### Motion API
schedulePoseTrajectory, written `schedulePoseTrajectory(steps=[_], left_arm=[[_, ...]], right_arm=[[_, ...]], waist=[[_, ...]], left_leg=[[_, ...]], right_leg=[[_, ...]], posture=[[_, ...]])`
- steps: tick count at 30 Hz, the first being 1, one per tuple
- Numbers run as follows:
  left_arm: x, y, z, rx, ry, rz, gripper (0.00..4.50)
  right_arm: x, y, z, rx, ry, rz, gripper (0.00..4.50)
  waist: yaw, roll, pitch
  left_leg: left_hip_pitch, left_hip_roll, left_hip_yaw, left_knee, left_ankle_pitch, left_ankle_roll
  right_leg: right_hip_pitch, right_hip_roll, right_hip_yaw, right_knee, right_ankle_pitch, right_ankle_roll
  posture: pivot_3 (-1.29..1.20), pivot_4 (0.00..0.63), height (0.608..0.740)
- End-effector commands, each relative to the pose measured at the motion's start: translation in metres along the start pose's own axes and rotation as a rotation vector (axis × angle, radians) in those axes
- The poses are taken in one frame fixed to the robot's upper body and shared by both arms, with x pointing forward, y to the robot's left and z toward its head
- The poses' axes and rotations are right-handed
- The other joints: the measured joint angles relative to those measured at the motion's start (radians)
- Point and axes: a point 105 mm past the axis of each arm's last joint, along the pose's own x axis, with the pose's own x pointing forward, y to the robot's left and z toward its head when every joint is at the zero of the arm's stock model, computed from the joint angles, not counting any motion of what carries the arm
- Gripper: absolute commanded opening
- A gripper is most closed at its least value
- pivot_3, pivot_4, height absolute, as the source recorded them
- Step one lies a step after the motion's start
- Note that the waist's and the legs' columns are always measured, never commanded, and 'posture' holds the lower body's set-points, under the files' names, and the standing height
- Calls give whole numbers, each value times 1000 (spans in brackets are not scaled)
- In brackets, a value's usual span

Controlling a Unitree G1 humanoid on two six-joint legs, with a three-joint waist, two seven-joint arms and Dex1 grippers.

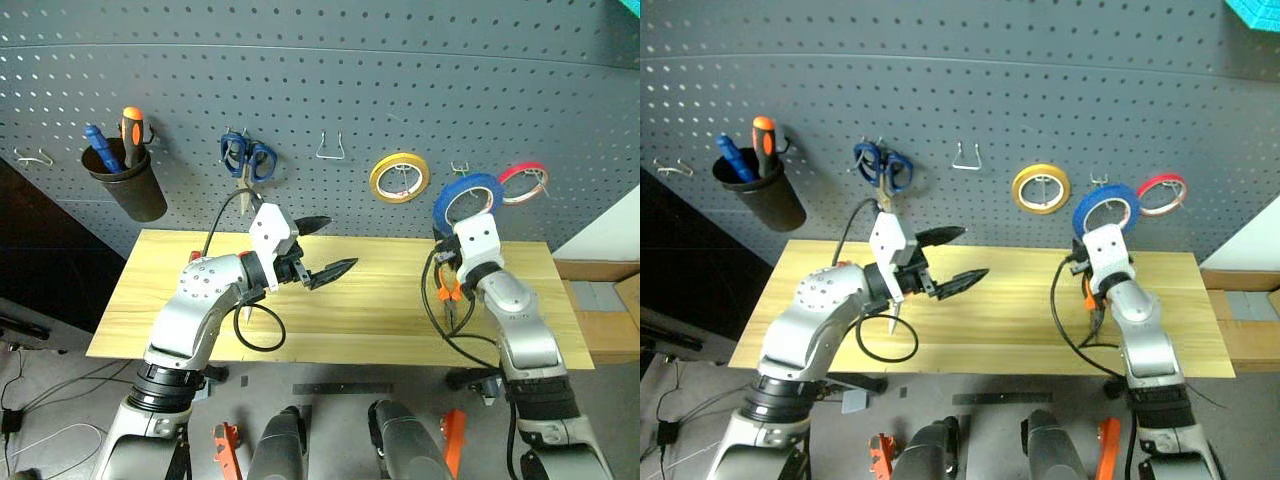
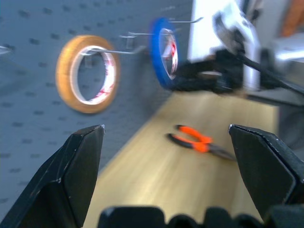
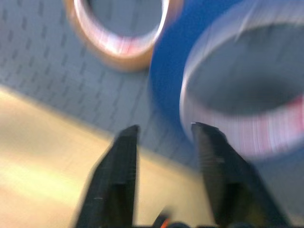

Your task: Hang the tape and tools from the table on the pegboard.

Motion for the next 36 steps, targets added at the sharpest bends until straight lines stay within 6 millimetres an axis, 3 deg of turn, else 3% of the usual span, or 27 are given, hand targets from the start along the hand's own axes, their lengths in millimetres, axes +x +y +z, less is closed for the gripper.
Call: schedulePoseTrajectory(steps=[1, 5, 13, 20, 32, 36], left_arm=[[-4, 2, 2, 22, -5, -4, 4500], [-14, 0, -11, 10, 53, -83, 4500], [-27, 16, -23, 49, 133, -122, 4500], [-25, 15, -23, 52, 121, -114, 4500], [-25, 16, -22, 38, 114, -86, 4500], [-24, 15, -23, 32, 109, -83, 4500]], right_arm=[[-14, 6, 9, 44, 5, -2, 3159], [-27, 27, -5, 141, 120, 18, 4483], [-2, 1, -46, 385, 377, -170, 4483], [21, -18, -82, 366, 525, -238, 4483], [37, -28, -109, 397, 641, -243, 4483], [36, -30, -114, 396, 673, -241, 3578]], waist=[[0, 0, 0], [-5, 1, 0], [-5, 1, 1], [-4, 1, 1], [-4, 1, 1], [-4, 1, 1]], left_leg=[[0, 0, 0, 0, 0, 0], [1, 0, 0, 0, 0, 0], [0, 0, 1, 2, 0, 0], [-1, 0, 1, 0, 0, 1], [-1, 0, 2, 0, 0, 1], [-1, 0, 2, 0, 0, 1]], right_leg=[[0, 0, 0, 0, 0, 0], [0, 0, 0, 0, 0, 0], [-1, 0, 1, 1, -1, 2], [-2, -1, 0, 0, 0, 0], [-2, 0, 0, 2, 0, 0], [-2, -1, 0, 2, 0, 0]], posture=[[-122, 265, 740], [-139, 267, 740], [-130, 261, 740], [-109, 253, 740], [-91, 247, 740], [-96, 238, 740]])
